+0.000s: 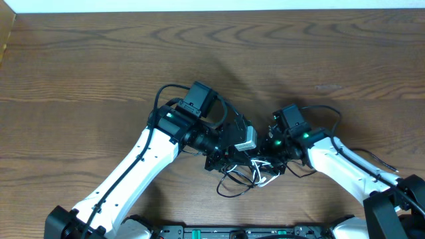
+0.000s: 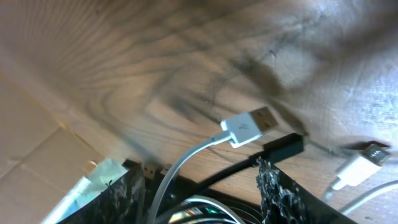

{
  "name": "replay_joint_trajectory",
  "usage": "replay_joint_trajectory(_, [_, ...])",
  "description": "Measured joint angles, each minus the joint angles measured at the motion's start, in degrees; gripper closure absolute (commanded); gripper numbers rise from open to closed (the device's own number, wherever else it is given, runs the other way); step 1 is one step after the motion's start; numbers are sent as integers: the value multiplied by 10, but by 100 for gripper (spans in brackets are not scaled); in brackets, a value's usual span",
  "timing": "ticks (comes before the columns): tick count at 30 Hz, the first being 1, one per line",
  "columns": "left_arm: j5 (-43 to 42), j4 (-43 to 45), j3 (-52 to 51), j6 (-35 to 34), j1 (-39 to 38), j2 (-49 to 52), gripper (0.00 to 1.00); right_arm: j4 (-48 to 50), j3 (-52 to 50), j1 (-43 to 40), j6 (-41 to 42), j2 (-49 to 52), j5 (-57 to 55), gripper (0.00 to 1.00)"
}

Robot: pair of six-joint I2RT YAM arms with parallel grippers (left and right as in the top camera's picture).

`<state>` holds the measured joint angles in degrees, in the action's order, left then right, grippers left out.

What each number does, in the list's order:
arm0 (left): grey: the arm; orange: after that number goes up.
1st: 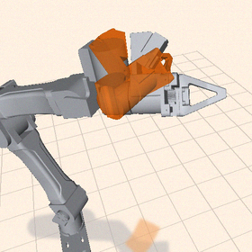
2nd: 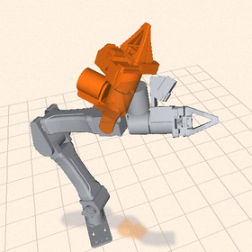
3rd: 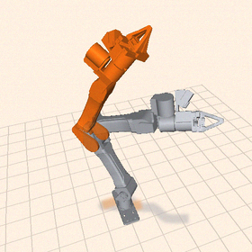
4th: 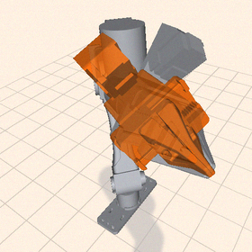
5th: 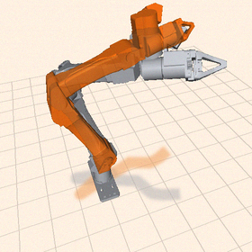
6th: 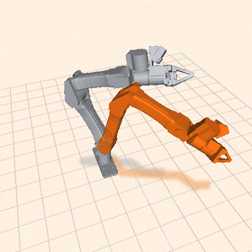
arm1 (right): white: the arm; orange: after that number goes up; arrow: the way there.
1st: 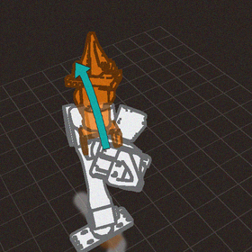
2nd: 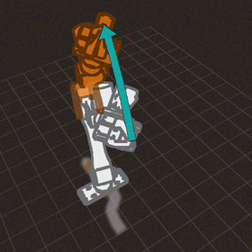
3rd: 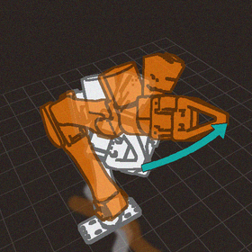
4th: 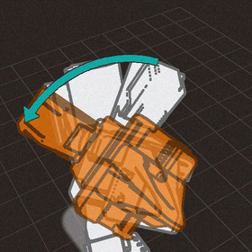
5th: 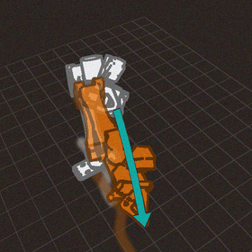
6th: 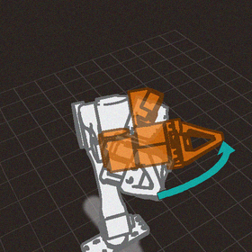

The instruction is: Untangle cables

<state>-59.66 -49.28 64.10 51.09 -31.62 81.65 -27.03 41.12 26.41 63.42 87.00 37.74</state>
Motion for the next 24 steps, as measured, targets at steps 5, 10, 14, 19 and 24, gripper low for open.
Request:
replay_joint_trajectory(5, [0,-2,0,0,0,0,93,10,0,19,81,0,-26,46])
replay_joint_trajectory(10, [0,-5,0,0,0,0,93,11,0,28,140,0,-25,50])
replay_joint_trajectory(14, [0,-6,0,0,0,0,93,11,0,28,159,0,1,51])
replay_joint_trajectory(19, [0,-6,0,0,0,0,92,11,0,28,169,0,28,60])
replay_joint_trajectory(24, [0,-6,0,0,0,0,93,11,0,28,173,0,29,64])
